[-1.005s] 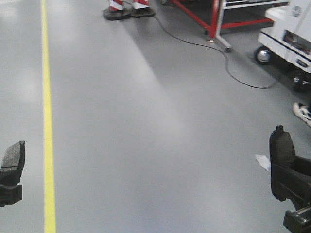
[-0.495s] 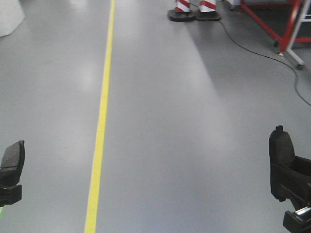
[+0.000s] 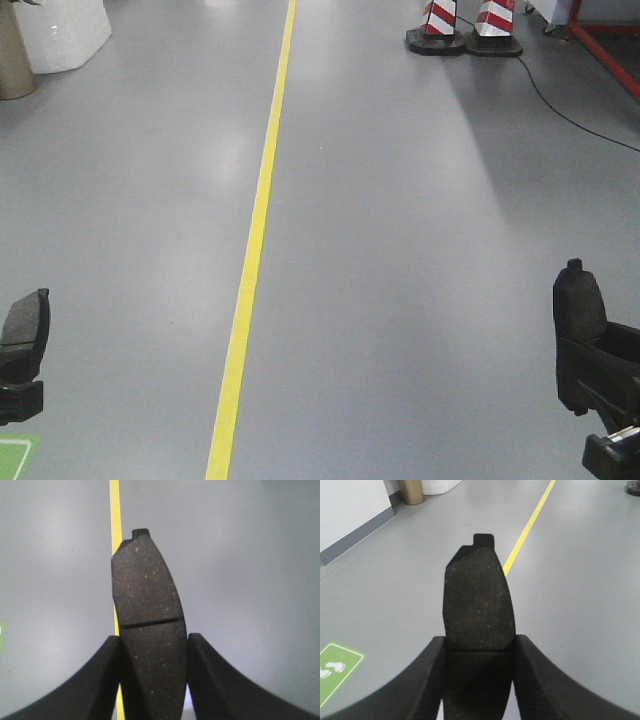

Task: Move and align brake pads A on conveyor
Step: 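Drive along the yellow floor line toward the striped cones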

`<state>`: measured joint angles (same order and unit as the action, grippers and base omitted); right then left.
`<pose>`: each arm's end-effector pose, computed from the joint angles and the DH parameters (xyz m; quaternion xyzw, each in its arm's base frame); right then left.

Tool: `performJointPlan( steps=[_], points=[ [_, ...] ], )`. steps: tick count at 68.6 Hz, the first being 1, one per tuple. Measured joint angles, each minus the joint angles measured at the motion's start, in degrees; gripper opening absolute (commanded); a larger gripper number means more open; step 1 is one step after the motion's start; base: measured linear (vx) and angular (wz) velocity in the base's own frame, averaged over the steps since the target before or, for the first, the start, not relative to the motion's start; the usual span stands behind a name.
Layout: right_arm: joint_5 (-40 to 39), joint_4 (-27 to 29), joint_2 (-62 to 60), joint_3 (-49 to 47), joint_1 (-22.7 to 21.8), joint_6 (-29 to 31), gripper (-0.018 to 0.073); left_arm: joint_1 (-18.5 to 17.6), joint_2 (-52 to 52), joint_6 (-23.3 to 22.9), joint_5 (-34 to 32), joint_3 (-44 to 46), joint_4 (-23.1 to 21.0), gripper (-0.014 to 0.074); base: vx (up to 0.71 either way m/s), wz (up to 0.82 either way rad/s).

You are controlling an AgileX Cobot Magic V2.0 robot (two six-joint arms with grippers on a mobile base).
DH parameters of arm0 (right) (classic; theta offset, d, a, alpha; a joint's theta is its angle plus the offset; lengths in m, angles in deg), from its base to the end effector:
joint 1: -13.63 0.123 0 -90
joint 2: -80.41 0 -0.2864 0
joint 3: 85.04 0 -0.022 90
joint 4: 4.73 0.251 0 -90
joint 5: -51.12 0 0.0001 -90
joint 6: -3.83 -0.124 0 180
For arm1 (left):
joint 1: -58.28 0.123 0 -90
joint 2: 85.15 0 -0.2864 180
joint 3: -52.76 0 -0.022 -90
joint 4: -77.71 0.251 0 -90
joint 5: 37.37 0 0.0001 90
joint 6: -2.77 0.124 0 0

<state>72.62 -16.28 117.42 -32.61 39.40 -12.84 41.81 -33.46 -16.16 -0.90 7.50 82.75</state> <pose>0.1281 0.0517 0.2764 -0.1211 0.8126 0.1263 0.5559 0.1594 -0.0404 0.2542 0.0024 0.9179 -0.0839 0.3879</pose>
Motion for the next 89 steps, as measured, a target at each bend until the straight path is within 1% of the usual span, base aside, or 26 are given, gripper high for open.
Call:
performJointPlan(
  steps=[43,89],
  points=[
    [0.0,0.0,0.0,0.0,0.0,0.0,0.0025,0.0,-0.1,0.0,0.0,0.0,0.0,0.0076,0.5,-0.06],
    [0.0,0.0,0.0,0.0,0.0,0.0,0.0025,0.0,-0.1,0.0,0.0,0.0,0.0,0.0076,0.6,0.01]
  ],
)
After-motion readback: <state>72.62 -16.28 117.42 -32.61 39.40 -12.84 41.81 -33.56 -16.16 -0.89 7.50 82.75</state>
